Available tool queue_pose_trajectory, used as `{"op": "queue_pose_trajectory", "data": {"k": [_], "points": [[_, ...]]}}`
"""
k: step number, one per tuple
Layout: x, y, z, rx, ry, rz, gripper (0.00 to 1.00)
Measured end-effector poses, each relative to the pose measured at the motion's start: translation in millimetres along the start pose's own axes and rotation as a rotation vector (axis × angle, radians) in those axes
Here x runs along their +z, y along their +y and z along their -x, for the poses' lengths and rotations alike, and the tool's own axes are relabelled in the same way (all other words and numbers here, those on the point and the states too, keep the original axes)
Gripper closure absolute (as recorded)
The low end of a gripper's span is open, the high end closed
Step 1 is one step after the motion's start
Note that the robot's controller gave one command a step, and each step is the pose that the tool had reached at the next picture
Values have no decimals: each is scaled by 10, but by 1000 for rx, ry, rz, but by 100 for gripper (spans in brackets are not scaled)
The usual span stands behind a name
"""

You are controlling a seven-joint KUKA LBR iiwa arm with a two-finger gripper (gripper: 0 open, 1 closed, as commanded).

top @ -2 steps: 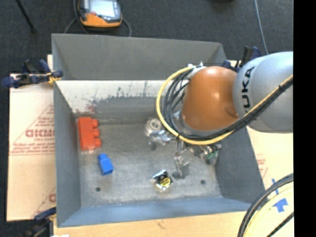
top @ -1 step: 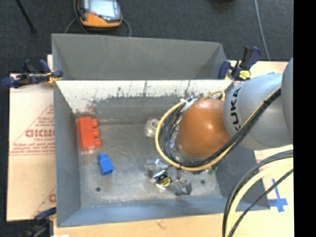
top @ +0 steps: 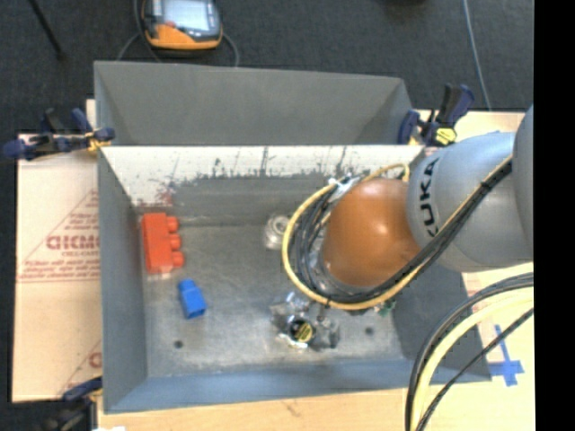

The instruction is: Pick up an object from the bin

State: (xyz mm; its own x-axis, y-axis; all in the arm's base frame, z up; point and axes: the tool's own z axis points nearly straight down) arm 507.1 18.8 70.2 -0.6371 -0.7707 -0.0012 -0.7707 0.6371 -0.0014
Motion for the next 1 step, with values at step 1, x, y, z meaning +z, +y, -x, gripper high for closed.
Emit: {"op": "queue_pose_trajectory", "data": {"k": [1], "points": [[-1416,-340,143,-26,-7,-8,100]]}}
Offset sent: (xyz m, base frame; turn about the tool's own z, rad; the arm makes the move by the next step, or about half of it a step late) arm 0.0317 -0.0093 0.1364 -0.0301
